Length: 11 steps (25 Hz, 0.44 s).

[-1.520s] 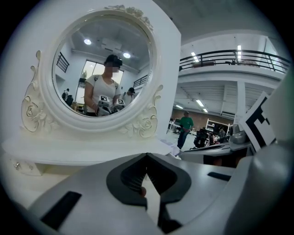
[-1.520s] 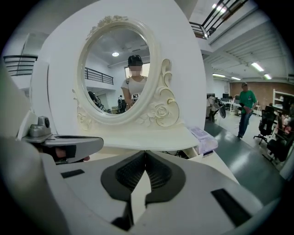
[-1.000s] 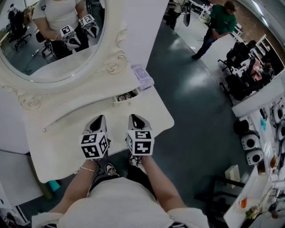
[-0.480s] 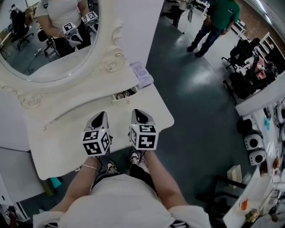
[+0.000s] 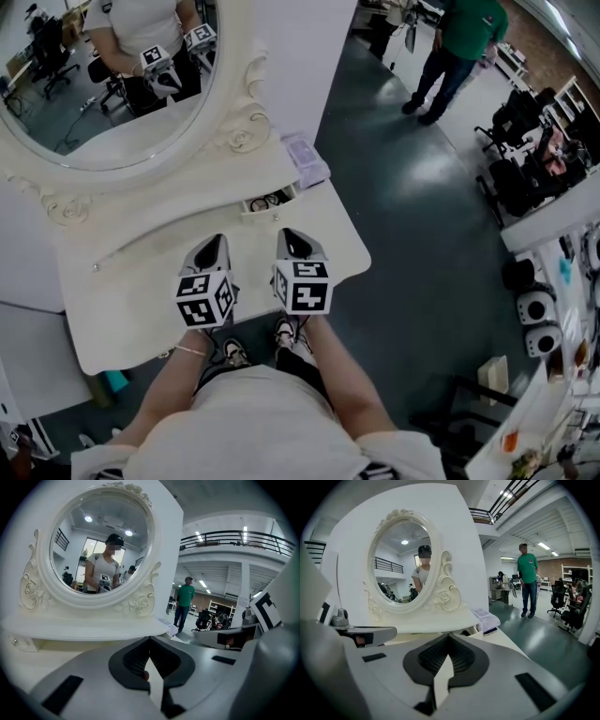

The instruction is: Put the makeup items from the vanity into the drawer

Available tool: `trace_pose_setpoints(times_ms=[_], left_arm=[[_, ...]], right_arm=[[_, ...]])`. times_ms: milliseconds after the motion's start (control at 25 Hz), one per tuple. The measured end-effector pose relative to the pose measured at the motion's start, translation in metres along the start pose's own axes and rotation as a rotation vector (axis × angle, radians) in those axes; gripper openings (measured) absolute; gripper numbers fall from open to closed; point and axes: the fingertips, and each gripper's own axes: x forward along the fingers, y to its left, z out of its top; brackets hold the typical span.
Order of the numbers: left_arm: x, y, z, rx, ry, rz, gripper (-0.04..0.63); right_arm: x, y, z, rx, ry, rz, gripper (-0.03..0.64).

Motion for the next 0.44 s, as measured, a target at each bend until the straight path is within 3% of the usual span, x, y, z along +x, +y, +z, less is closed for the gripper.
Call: trace_pose_setpoints(times_ms=[440], left_arm=[[0.007, 0.0075, 0.0011, -0.006, 0.003, 0.003, 0.002]], right_arm=[[0.0052, 0.0023, 0.0033, -0.016, -0.003, 0.0, 0.017]])
